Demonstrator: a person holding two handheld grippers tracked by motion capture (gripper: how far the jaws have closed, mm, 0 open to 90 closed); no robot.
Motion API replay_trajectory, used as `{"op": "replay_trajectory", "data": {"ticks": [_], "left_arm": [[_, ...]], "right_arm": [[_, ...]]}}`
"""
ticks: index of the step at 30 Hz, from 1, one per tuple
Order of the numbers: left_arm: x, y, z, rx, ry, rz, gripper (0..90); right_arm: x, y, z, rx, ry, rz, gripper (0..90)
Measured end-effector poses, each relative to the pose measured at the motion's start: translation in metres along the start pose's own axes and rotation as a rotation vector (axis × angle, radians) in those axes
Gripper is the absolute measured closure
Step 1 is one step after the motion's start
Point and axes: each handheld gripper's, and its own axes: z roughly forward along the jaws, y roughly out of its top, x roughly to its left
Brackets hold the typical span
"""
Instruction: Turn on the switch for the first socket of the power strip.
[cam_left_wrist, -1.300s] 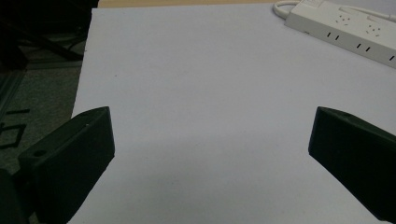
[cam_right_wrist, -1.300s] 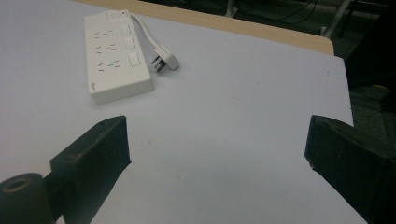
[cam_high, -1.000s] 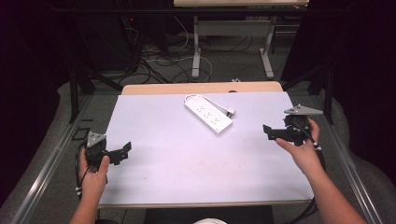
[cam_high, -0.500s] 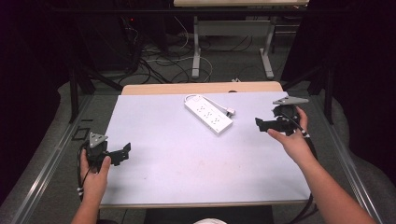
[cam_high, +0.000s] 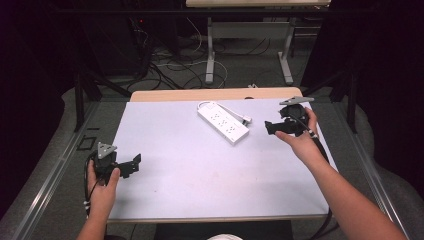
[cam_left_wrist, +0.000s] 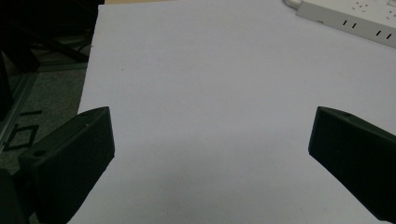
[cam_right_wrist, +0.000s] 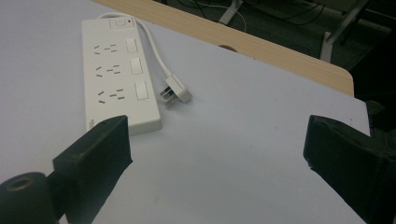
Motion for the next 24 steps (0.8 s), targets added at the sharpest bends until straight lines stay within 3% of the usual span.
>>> {"op": "replay_trajectory", "data": {"ticks": [13,24], "left_arm": [[-0.002,-0.001,0.002,0.007,-0.007,0.003,0.1],[-0.001,-0.001,0.002,0.010,-0.010,0.003,0.1]], "right_arm": [[0.014,0.026,0.022,0.011,-0.016,-0.005,8.0],[0.028,0.039,0.036,0.018,-0.007,0.027,7.9]]}}
